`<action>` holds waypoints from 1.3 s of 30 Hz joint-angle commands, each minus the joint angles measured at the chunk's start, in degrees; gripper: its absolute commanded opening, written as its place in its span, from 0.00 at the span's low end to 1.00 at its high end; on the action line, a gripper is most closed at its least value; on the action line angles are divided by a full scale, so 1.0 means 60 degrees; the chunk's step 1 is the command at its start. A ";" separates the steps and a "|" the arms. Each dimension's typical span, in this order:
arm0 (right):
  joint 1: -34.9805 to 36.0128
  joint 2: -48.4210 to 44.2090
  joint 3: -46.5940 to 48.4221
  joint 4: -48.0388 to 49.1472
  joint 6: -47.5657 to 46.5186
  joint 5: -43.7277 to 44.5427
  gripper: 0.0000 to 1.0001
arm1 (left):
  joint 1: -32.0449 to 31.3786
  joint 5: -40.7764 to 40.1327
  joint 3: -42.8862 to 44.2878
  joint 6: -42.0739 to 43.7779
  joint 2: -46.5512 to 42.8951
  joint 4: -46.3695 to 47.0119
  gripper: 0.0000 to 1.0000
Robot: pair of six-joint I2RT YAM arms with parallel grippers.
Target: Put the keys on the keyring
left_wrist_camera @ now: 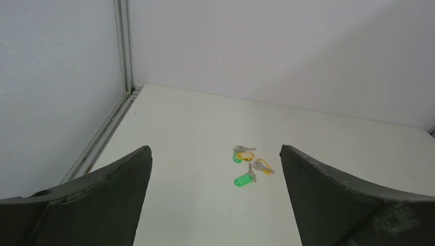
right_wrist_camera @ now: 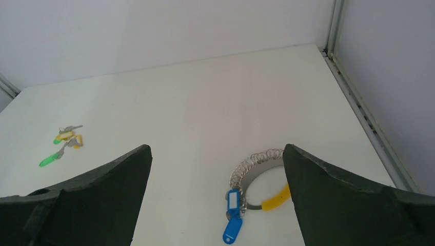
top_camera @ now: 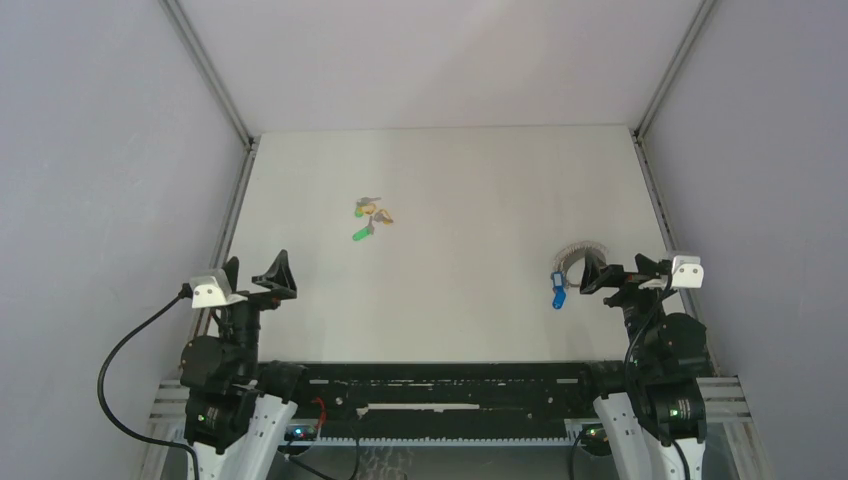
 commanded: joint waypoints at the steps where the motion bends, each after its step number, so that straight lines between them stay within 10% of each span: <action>1: -0.0072 -0.0137 0.0184 0.0188 -0.0030 0.0038 1.00 | -0.0030 0.0262 -0.0009 -0.0103 -0.0311 0.0244 1.00; 19: -0.0084 0.1219 0.0537 -0.0278 0.0982 -0.1152 1.00 | -0.0238 0.0852 -0.0002 -0.0133 -0.0301 0.0117 1.00; 39: -0.0688 0.7014 -0.1104 0.2339 0.2185 -0.2623 0.88 | -0.0784 0.1160 0.0035 0.0028 -0.0444 -0.0023 1.00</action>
